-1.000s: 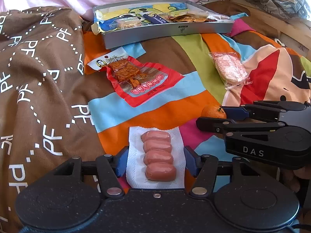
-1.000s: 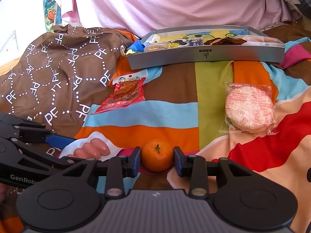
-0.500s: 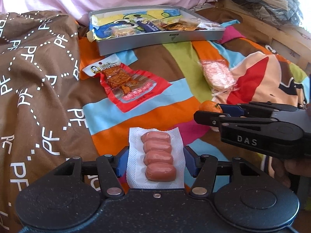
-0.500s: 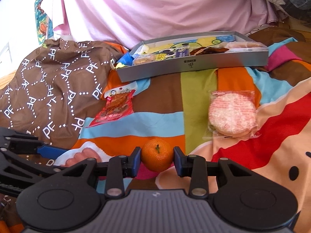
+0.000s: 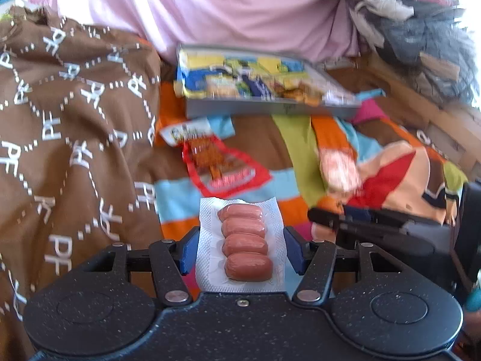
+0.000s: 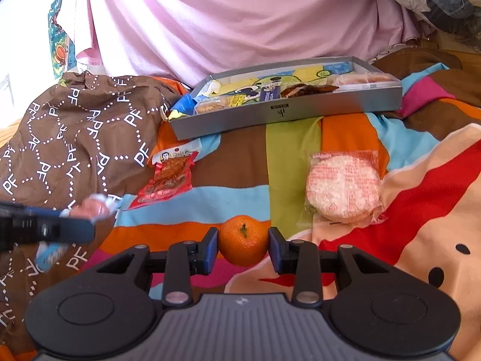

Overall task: Organize snacks
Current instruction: 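Lift the sausage pack with the left tool while the right tool carries the orange toward the tray, then lower the sausage pack into the tray with the left tool while the right tool drops the orange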

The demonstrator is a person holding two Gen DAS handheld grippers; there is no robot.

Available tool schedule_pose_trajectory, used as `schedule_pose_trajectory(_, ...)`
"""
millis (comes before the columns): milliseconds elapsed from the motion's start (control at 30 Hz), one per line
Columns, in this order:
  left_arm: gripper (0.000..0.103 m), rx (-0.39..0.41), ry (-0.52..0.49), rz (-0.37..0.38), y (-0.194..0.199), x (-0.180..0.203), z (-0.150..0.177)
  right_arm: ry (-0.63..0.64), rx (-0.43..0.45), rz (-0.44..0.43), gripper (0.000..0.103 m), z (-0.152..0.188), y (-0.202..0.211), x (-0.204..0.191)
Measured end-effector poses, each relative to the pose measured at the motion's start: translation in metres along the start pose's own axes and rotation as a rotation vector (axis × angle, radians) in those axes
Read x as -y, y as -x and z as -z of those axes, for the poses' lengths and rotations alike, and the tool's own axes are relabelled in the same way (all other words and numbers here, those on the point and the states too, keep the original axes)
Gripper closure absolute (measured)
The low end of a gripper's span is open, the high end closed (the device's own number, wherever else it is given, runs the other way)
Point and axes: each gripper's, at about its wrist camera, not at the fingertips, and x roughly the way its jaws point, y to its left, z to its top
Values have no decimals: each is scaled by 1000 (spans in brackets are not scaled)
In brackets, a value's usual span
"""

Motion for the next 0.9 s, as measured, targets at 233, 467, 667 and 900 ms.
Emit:
schedule_pose_trajectory(233,43,62,50,7,-8,-6,-30,4,32,-1,64,-11,2,-2)
schedule_pose_trajectory(467,43,109,62,-17,-27,-16,-70,16,59,11,64,-28,-1,1)
schedule_pose_trajectory(667,42,120,2,-14,-43,-19,-105,30,107,8,64,-53,-11,4)
schedule_pose_trajectory(900,42,227,-16,-52,-66,-30,-144,71,194,0,63,-99,-34,7)
